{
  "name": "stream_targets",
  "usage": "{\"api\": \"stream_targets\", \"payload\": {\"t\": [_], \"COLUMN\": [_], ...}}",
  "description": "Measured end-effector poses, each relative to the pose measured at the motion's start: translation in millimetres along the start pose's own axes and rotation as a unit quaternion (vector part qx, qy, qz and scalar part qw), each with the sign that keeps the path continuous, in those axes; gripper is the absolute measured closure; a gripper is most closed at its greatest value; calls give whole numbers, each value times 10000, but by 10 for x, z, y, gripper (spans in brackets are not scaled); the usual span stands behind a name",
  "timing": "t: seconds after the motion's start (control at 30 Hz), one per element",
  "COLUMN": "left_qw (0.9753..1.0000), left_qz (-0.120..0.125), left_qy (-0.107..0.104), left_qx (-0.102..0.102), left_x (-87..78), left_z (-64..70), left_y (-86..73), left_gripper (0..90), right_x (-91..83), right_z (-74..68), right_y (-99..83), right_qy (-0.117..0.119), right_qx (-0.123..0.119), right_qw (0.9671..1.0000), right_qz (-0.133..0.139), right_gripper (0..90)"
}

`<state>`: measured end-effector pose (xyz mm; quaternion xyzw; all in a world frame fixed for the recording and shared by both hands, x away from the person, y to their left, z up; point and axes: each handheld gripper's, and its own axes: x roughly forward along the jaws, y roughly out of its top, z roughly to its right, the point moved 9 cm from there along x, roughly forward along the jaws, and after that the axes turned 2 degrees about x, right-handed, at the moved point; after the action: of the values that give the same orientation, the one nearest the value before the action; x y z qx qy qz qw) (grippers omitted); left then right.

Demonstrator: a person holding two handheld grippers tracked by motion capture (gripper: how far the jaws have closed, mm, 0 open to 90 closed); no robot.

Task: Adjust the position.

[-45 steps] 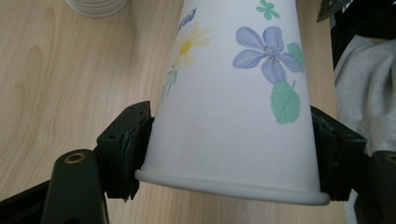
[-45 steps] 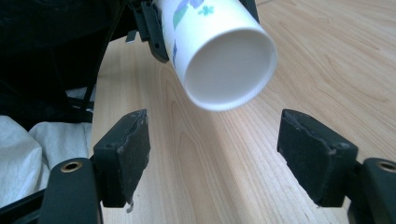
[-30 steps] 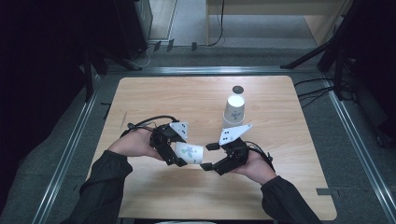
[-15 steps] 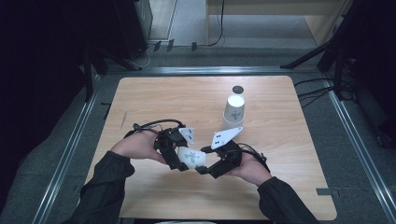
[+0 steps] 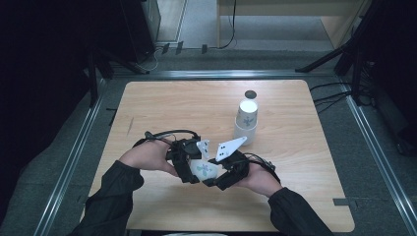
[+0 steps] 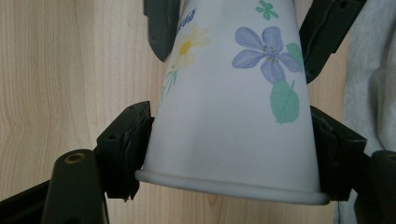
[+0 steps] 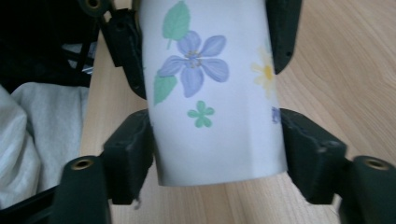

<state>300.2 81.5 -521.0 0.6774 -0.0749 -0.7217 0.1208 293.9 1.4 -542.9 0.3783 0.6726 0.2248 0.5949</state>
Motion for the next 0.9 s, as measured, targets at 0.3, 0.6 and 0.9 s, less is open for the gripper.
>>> {"api": "stream_targets", "payload": {"t": [0.3, 0.6, 0.9], "left_qw": [9996, 9972, 9908], "left_qz": [215, 650, 1221], "left_qy": [-157, -112, -110], "left_qx": [-2, -348, -576], "left_x": [4, -57, -212], "left_z": [-4, -74, -126], "left_y": [-15, -5, -81], "left_gripper": [238, 78, 78], "right_x": [-21, -111, -329], "right_z": [-25, 13, 62], "right_y": [7, 18, 60], "right_qy": [26, -50, -191], "right_qx": [-75, -113, -71], "right_qw": [10000, 9999, 9993], "right_qz": [-44, 12, 310], "right_gripper": [345, 345, 344]}}
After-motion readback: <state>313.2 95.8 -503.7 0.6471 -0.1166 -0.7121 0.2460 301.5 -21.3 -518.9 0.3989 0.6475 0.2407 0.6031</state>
